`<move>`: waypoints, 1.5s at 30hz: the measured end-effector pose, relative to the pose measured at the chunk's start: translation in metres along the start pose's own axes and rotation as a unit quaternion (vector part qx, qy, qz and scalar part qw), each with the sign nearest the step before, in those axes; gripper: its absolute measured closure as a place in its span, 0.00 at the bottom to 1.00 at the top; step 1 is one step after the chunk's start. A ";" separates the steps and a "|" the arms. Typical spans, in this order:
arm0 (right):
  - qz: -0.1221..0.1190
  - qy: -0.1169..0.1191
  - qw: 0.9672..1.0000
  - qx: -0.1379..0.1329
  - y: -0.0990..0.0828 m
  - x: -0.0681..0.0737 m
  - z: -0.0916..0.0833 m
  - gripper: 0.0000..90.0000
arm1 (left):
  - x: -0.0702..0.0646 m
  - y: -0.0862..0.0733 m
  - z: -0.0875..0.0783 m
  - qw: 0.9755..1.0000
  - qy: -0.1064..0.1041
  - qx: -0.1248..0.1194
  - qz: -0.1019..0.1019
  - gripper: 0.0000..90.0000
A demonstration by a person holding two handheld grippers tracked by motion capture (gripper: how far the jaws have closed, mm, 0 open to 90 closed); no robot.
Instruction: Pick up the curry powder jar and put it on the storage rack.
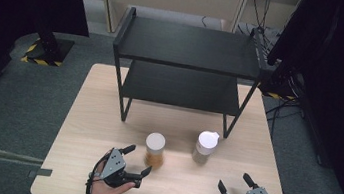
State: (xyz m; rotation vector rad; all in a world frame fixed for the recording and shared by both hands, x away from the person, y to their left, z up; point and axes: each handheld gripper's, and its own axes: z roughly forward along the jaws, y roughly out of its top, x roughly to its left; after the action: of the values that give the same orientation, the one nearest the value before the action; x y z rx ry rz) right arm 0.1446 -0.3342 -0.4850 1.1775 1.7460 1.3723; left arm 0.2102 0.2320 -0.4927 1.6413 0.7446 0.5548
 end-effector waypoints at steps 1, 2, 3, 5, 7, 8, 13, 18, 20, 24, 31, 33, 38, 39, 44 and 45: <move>-0.001 0.000 1.000 0.000 0.000 0.000 0.000 0.05 | 0.000 0.001 0.002 1.000 0.001 0.000 0.000 0.09; -0.001 0.000 1.000 0.000 0.000 0.000 0.000 0.05 | 0.001 0.002 0.005 1.000 0.000 0.001 0.002 0.10; -0.001 0.000 1.000 0.001 0.000 0.000 0.000 0.05 | 0.001 0.002 0.005 1.000 0.000 0.001 0.002 0.10; -0.001 0.001 1.000 0.001 0.000 0.000 0.000 0.05 | 0.002 0.005 0.010 1.000 -0.001 0.000 0.004 0.11; 0.000 0.001 1.000 0.001 0.000 0.000 0.000 0.05 | 0.004 0.008 0.017 1.000 -0.004 0.001 0.004 0.13; 0.000 0.001 1.000 0.001 0.000 0.000 0.000 0.05 | 0.004 0.008 0.017 1.000 -0.004 0.001 0.004 0.14; 0.002 0.002 1.000 0.001 0.000 -0.001 0.000 0.05 | 0.009 0.011 0.027 1.000 -0.012 0.000 -0.006 0.17; 0.003 0.003 1.000 0.001 0.000 -0.001 0.000 0.05 | 0.010 0.014 0.031 1.000 -0.012 0.000 -0.002 0.20; 0.003 0.003 1.000 0.001 0.000 -0.001 0.000 0.05 | 0.011 0.014 0.033 1.000 -0.014 -0.002 -0.006 0.22; 0.001 0.003 1.000 0.003 0.001 -0.001 0.001 0.05 | 0.011 0.016 0.035 1.000 -0.017 -0.004 -0.005 0.27; 0.002 0.003 1.000 0.002 0.001 -0.001 0.000 0.05 | 0.009 0.018 0.039 1.000 -0.019 -0.004 0.003 0.37; 0.003 0.003 1.000 0.002 0.001 -0.001 0.000 0.05 | 0.008 0.019 0.039 1.000 -0.018 -0.002 0.006 0.38; 0.002 0.004 1.000 0.002 0.001 -0.001 0.000 0.05 | 0.008 0.022 0.038 1.000 -0.016 0.001 0.004 0.38; 0.002 0.004 1.000 0.002 0.001 -0.001 0.000 0.05 | 0.008 0.022 0.038 1.000 -0.016 0.001 0.003 0.38; 0.001 0.003 1.000 0.003 0.001 -0.001 0.001 0.05 | 0.011 0.030 0.030 1.000 -0.019 -0.009 -0.006 0.38; 0.001 0.003 1.000 0.003 0.001 -0.001 0.001 0.05 | 0.011 0.033 0.028 1.000 -0.018 -0.013 -0.008 0.38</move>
State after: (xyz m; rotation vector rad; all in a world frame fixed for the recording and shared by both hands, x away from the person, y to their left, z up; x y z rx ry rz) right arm 0.1457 -0.3346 -0.4841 1.1800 1.7554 1.3740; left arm 0.2437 0.2179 -0.4667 1.6165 0.7215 0.5201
